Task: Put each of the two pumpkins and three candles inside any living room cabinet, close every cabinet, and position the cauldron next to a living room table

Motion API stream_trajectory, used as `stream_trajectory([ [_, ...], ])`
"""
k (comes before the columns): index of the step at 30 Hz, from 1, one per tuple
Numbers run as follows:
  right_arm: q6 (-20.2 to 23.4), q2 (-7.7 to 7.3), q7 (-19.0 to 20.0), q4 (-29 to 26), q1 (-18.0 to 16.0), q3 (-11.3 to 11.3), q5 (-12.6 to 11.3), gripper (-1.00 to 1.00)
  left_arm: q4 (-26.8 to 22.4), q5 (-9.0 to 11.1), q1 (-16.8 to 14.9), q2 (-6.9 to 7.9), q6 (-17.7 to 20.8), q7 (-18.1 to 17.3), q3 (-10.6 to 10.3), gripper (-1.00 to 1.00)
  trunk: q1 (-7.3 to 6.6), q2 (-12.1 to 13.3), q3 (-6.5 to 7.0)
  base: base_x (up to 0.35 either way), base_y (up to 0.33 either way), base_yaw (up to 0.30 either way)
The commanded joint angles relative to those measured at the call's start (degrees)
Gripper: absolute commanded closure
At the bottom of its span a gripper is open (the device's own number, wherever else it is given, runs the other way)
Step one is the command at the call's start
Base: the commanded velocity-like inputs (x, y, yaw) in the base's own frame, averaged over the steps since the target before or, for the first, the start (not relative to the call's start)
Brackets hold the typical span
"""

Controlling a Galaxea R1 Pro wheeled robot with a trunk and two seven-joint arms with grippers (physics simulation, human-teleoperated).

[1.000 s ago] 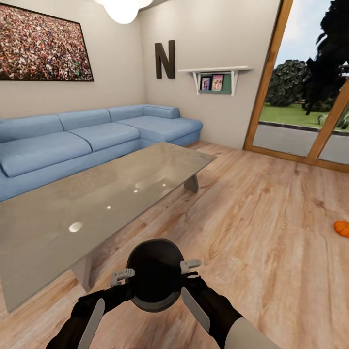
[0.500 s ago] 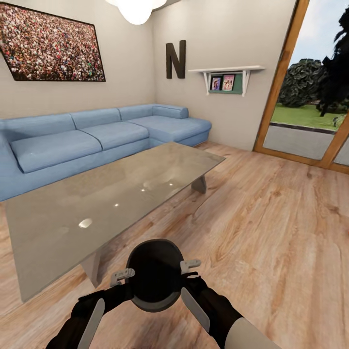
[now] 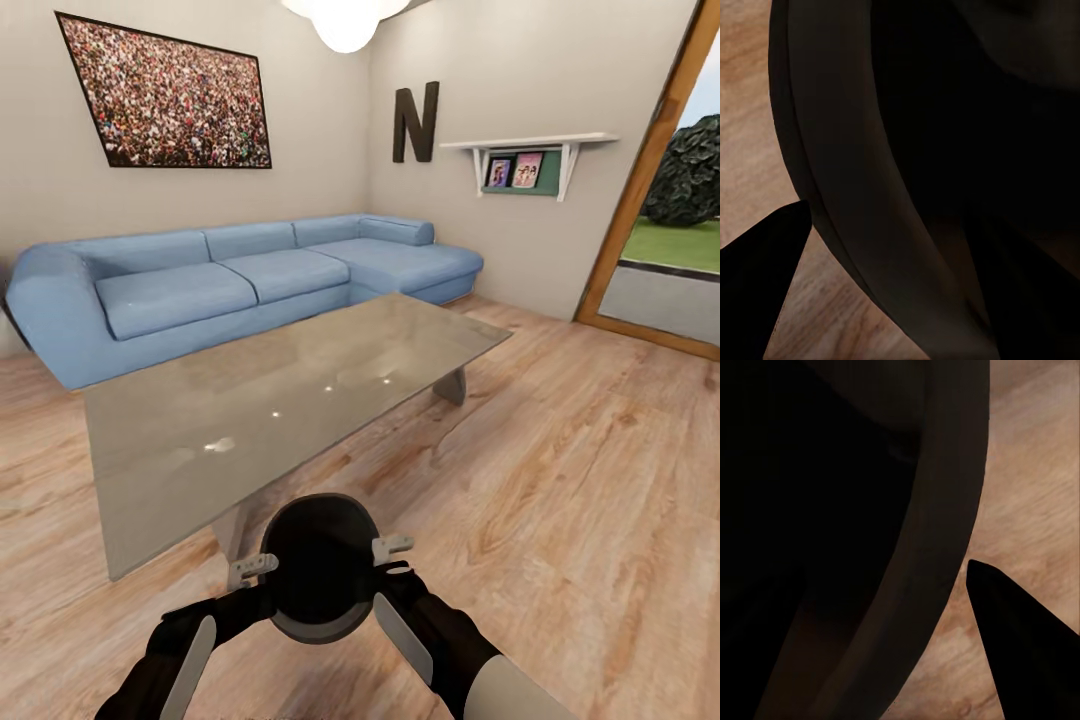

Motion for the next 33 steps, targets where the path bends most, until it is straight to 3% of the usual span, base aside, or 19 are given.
stream_trajectory([
  [1,-0.5,0.07,0.2,-1.6,0.0,2.6,-0.6,1.00,0.0,-0.2,0.0,-0.01,0.0,0.0,0.1,1.00,-0.01,0.0,0.01,0.000,0.000,0.265],
  [6,-0.5,0.07,0.2,-1.6,0.0,2.6,-0.6,1.00,0.0,-0.2,0.0,-0.01,0.0,0.0,0.1,1.00,-0.01,0.0,0.01,0.000,0.000,0.100],
  [16,-0.6,0.07,0.2,-1.6,0.0,2.6,-0.6,1.00,0.0,-0.2,0.0,-0.01,0.0,0.0,0.1,1.00,2.19,-4.0,-1.79,0.000,0.000,0.004],
  [21,-0.5,0.07,0.2,-1.6,0.0,2.6,-0.7,1.00,0.0,-0.2,0.0,-0.01,0.0,0.0,0.1,1.00,2.32,-4.1,-2.90,0.000,0.000,0.000],
  [33,-0.7,0.07,0.2,-1.6,0.0,2.6,-0.6,1.00,0.0,-0.1,0.0,0.02,0.0,-0.1,0.1,1.00,2.32,-4.1,-2.90,0.000,0.000,0.000],
])
